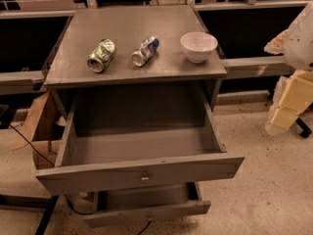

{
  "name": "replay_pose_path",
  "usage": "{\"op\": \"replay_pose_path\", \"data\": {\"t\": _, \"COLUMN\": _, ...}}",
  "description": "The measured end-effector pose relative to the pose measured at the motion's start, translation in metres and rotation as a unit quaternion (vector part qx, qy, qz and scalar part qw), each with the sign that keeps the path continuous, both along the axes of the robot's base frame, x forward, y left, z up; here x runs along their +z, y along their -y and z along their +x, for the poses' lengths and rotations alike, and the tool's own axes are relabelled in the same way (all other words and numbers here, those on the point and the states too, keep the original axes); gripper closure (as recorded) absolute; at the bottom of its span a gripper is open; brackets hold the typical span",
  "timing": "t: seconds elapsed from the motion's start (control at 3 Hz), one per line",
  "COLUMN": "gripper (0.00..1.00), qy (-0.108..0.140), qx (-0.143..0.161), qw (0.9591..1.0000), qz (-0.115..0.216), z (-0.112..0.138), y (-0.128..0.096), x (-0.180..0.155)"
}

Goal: Close top drawer

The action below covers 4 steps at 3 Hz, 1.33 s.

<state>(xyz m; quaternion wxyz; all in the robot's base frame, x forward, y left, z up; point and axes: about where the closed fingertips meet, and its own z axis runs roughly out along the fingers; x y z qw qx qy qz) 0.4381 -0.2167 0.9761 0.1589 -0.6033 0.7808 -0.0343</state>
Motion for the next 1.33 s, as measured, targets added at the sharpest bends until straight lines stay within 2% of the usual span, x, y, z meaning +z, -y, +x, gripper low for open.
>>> {"op": "replay_pose_path", "data": {"t": 0.67, "gripper": 0.0, "qy": 0.007, "qx": -0.003, "qw": 0.9999, "qz": 0.015, "z": -0.002, "y": 0.003, "x": -0.004}}
{"op": "replay_pose_path", "data": {"t": 1.0, "gripper": 0.0, "qy": -0.008, "qx": -0.019, "qw": 0.9985, "qz": 0.05, "z": -0.01, "y": 0.007, "x": -0.041}}
{"op": "replay_pose_path", "data": {"t": 1.33, "gripper": 0.17, "qy": -0.044, "qx": -0.05, "qw": 0.994, "qz": 0.087, "z": -0.028, "y": 0.006, "x": -0.104}}
